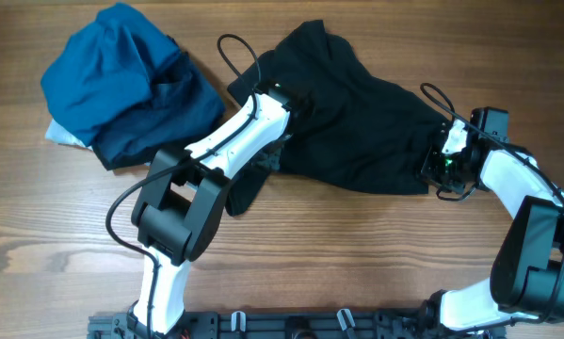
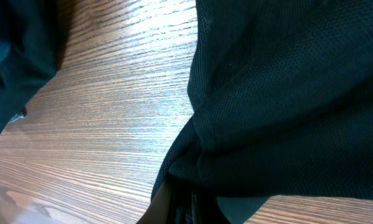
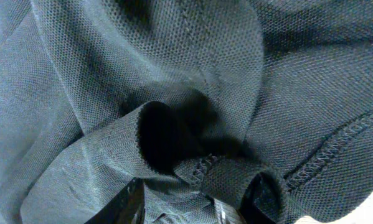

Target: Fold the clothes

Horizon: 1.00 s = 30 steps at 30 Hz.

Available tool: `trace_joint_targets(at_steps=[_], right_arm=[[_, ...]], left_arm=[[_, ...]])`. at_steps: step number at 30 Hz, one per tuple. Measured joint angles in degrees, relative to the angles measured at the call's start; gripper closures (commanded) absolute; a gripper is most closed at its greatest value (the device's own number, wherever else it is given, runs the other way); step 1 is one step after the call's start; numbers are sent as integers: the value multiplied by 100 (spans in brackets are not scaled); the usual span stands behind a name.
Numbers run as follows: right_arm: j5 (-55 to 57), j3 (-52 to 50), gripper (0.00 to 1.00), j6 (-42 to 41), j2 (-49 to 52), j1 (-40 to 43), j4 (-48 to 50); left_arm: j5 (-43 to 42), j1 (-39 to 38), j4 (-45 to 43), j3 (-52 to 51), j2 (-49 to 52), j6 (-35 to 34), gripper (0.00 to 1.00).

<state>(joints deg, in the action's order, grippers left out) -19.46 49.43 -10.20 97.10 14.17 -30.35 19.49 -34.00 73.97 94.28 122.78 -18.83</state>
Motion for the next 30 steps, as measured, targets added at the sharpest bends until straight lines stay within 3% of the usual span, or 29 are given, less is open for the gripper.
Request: trace_joint_targets(at_steps=[2,5,7,10,16,21,26,30], right_arm=[[-164,0,57,101,0,0,15],[-986,0,58,540,0,0,90],[-1432,0,71,787,0,-7,81],[-1705,0,80,960,0,-7,61],[-1436,-2,67,874,2,-9,-358],[-1001,-7,69,772,9,-74,-516],[-678,-144,96,555,9,-389,-398],[-540,-155,96,393,7,-389,-496]], left_arm=[[0,0,-2,0,0,0,95],[0,0,0,0,0,0,96],[0,0,-2,0,0,0,96],[2,0,0,0,0,0,96],[2,0,-2,0,0,0,95],[0,0,0,0,0,0,95],[0,0,0,0,0,0,96],[0,0,0,0,0,0,96]])
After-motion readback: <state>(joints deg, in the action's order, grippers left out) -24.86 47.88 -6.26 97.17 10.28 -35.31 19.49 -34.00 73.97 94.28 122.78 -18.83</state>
